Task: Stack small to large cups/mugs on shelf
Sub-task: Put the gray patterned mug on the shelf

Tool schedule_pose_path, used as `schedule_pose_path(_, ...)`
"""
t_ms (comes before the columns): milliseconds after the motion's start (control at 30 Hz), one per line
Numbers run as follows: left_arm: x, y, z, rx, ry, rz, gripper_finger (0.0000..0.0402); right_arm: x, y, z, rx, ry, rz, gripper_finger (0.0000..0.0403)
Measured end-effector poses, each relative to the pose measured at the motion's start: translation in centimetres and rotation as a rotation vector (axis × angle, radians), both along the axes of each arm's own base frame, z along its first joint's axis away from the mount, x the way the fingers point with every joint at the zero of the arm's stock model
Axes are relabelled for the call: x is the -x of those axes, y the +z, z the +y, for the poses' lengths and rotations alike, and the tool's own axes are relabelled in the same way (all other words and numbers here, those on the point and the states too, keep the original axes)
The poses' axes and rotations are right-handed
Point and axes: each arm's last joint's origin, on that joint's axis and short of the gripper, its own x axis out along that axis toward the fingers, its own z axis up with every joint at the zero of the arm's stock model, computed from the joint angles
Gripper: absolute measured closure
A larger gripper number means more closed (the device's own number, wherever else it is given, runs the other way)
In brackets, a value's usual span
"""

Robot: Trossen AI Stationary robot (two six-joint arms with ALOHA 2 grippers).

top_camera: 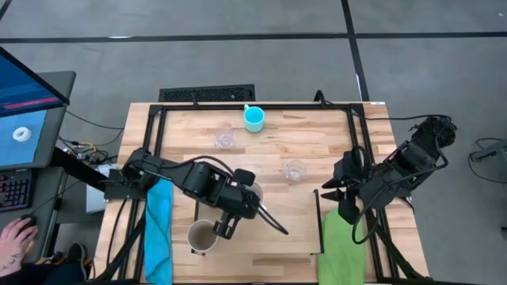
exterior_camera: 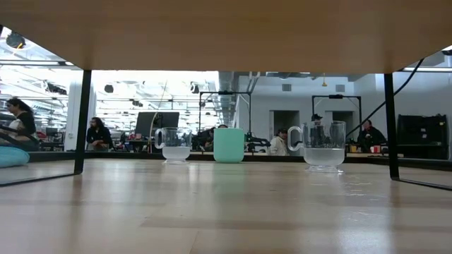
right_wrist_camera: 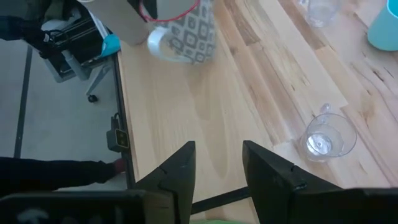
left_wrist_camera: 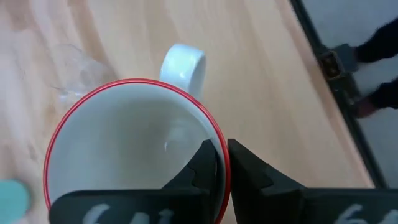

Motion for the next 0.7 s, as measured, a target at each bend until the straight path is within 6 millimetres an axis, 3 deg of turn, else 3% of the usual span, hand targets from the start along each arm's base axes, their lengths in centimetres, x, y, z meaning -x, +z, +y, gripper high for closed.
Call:
schedule_pose_path(300, 0.47, -0.04, -0.92, -0.003, -0.005, 0.006, 0.0393, -0.04, 0.04, 0.04, -0.005, 0.001, -0.005, 0.025)
schedule_pose_path(700, 0.56, 0.43, -0.73, -0.006, -0.011, -0.025, 0.0394, -0.05, 0.08, 0.12, -0.012, 0.006, -0.008, 0.025)
